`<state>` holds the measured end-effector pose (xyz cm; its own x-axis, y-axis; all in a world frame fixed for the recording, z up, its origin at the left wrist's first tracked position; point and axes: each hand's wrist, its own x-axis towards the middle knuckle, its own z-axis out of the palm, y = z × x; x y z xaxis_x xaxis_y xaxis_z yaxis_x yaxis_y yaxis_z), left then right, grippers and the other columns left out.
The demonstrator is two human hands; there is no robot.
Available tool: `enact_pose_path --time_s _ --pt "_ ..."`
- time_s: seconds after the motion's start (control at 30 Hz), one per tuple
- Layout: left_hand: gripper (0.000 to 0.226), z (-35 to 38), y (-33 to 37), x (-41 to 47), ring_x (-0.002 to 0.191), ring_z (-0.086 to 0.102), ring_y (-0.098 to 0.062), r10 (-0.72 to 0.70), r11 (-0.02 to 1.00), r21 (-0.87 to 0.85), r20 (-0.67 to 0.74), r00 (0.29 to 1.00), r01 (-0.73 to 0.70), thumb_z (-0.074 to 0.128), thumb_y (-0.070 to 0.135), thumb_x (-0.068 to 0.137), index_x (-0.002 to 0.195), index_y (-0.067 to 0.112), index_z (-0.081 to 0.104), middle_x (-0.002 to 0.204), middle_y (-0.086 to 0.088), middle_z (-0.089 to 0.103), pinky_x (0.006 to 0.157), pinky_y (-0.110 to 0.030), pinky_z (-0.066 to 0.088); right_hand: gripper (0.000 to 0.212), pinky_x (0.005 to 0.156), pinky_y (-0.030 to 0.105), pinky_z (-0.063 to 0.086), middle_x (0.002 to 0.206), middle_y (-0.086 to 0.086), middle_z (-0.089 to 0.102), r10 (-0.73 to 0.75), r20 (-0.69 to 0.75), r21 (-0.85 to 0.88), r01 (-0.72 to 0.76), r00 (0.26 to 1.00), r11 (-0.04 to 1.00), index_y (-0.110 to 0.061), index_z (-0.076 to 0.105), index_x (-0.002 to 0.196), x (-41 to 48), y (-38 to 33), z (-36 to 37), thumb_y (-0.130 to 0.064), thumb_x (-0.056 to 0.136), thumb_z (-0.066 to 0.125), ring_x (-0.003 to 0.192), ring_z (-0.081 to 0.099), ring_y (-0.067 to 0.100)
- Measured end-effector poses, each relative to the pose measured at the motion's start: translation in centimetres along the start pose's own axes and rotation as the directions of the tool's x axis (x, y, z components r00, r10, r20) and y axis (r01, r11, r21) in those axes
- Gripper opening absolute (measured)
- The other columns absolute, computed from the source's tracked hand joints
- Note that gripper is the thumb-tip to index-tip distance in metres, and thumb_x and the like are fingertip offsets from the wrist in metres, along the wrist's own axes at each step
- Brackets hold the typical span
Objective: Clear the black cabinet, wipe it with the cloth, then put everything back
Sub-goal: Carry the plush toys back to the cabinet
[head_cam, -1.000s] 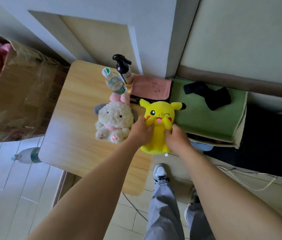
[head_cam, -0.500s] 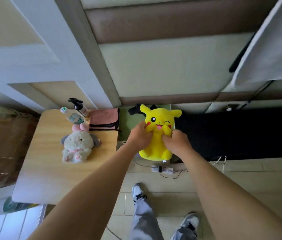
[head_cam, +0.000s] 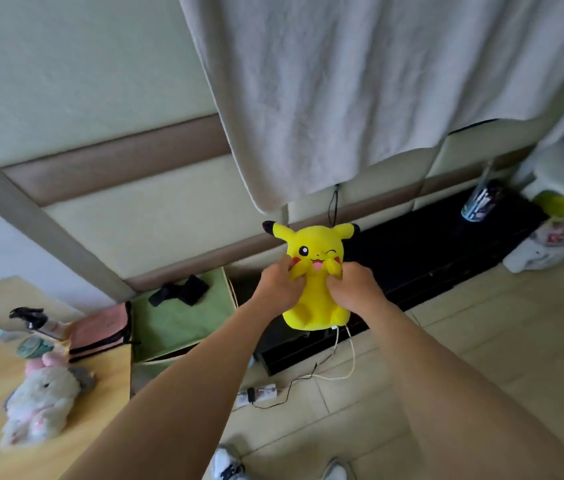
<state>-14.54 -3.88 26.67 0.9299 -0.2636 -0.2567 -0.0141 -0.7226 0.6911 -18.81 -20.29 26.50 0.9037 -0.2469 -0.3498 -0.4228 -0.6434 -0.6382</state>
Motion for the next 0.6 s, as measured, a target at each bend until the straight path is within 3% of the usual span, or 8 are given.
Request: enact_pose_path --time_s 0.2,0.43,0.6 --pt "0.014 3.3 7.2 0.1 0.085 0.054 -0.024 0.121 0.991 0.059 0.025 0.992 -0.122 0.058 0.026 0.096 0.098 0.012 0.054 0.09 -0.004 0.057 0.057 -0.027 0.035 0.023 0.07 0.032 0.043 0.093 0.008 0.062 0.036 -0.12 0.003 -0.036 0.992 0.999 -0.011 0.062 0.096 -1.1 4.2 -6.3 -0.032 0.096 0.05 0.082 0.057 0.028" --pt "0.023 5.2 12.1 1.9 0.089 0.061 -0.028 0.199 0.975 0.082 0.079 0.977 -0.206 0.06 0.031 0.095 0.103 0.01 0.057 0.094 -0.008 0.063 0.073 -0.037 0.049 0.014 0.076 0.034 0.041 0.099 0.005 0.052 0.086 -0.221 0.033 -0.08 0.971 0.996 -0.017 0.049 0.099 -1.1 6.2 -11.0 -0.03 0.097 0.054 0.09 0.052 0.028" --pt "0.022 5.4 14.3 4.4 0.081 0.056 -0.022 0.264 0.962 0.052 0.085 0.961 -0.269 0.063 0.028 0.092 0.099 0.008 0.058 0.09 -0.007 0.062 0.06 -0.028 0.038 0.016 0.075 0.036 0.043 0.108 0.012 0.06 0.115 -0.278 0.023 -0.113 0.954 0.993 -0.014 0.05 0.099 0.2 6.3 -13.3 -0.03 0.097 0.051 0.095 0.058 0.032"
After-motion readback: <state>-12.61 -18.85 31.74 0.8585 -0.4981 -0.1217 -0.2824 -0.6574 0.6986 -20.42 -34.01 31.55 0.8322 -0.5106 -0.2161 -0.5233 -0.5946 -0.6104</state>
